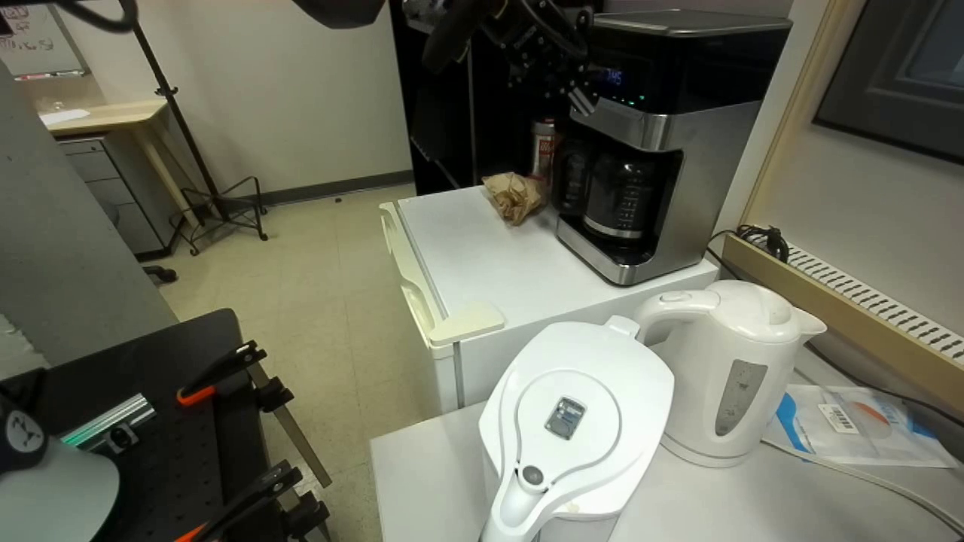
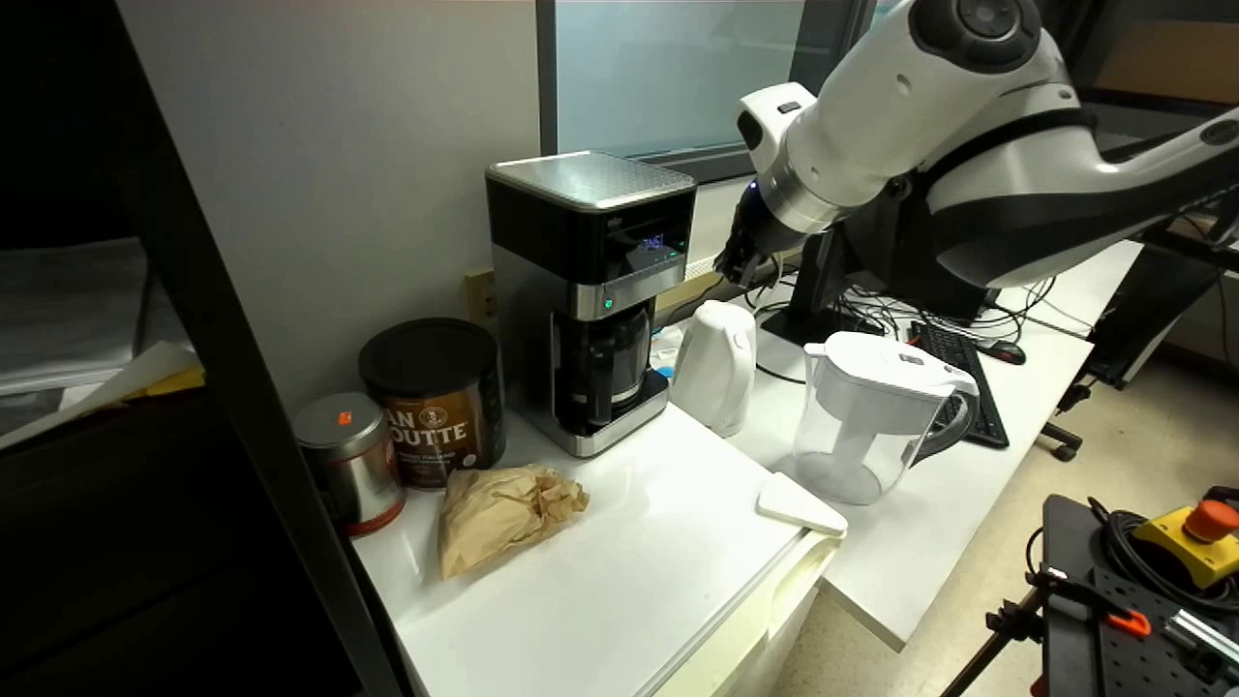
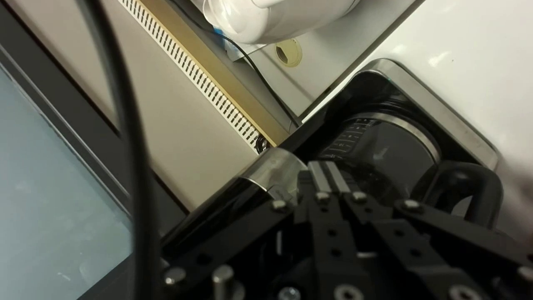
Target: Press a button on the coffeemaker.
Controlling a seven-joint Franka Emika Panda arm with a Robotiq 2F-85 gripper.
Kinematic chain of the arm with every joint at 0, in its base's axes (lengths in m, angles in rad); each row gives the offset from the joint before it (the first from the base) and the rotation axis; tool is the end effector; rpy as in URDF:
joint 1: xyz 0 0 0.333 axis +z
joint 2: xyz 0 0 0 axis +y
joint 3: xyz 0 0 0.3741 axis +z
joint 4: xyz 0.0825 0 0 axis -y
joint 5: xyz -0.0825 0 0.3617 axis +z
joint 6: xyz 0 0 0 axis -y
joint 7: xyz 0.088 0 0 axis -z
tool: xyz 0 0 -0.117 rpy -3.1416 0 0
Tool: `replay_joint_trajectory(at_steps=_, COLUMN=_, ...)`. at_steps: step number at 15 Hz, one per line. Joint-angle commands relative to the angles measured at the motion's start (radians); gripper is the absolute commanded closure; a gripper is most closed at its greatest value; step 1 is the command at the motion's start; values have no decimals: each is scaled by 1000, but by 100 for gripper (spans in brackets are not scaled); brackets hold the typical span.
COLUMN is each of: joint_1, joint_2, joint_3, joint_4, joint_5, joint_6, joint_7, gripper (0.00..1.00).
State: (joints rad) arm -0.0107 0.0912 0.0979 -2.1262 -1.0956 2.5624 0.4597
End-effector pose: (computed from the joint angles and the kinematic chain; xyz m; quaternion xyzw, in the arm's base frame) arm 0.5710 0.0571 0.4618 0.8983 0.2170 0.2379 0.2989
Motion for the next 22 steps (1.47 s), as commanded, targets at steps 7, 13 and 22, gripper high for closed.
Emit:
replay_joint_trajectory(at_steps=7, joint_1=2, joint_2=167, joint_3=-17, joint_4=176, joint_5=-71, joint_6=9, joint_7=112, gripper=100)
replay_joint_trajectory(at_steps=13, joint_1=35, joint_2=220, joint_3=-63, joint_4=231, joint_5=-49, joint_6=13, joint_7=111, gripper=100)
replay_joint_trajectory(at_steps=22, joint_1=60, joint_2=133, joint_3=-75, joint_4=127, joint_5=-51, joint_6=28, joint_7=73, gripper=100)
